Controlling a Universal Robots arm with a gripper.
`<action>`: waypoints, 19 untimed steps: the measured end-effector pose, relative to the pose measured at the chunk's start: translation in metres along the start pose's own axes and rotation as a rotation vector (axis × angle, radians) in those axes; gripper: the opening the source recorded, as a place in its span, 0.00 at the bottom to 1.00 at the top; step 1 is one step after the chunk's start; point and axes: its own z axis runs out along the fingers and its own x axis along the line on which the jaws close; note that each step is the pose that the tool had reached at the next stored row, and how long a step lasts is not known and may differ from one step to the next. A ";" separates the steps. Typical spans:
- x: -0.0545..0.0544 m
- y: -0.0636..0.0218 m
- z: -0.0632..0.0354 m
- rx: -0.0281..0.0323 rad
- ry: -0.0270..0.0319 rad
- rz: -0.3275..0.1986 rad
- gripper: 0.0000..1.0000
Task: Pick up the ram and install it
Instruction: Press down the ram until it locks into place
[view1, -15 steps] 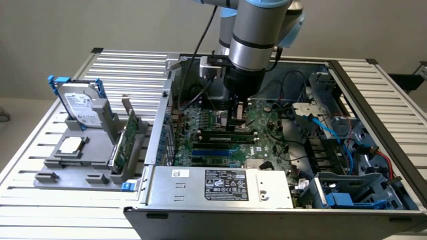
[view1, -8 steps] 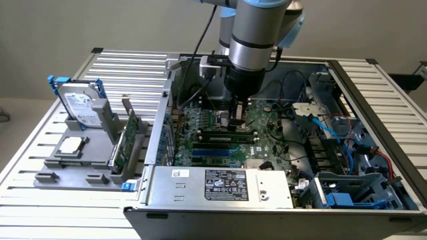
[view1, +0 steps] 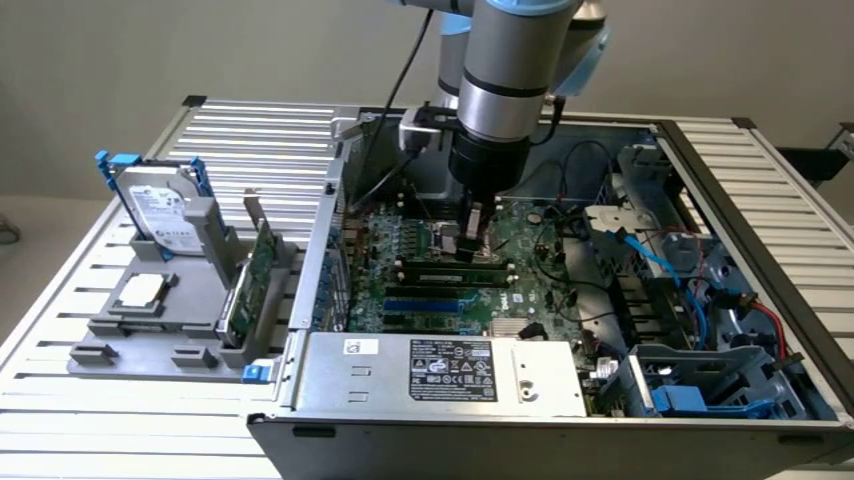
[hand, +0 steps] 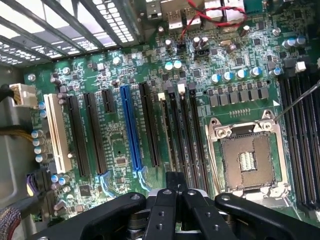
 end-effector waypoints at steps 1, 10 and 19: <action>0.000 0.0000 0.0000 -0.0011 -0.0008 0.016 0.11; 0.000 0.0000 0.0000 -0.0110 -0.0069 0.153 0.11; 0.000 0.0000 0.0000 -0.0207 -0.0122 0.290 0.11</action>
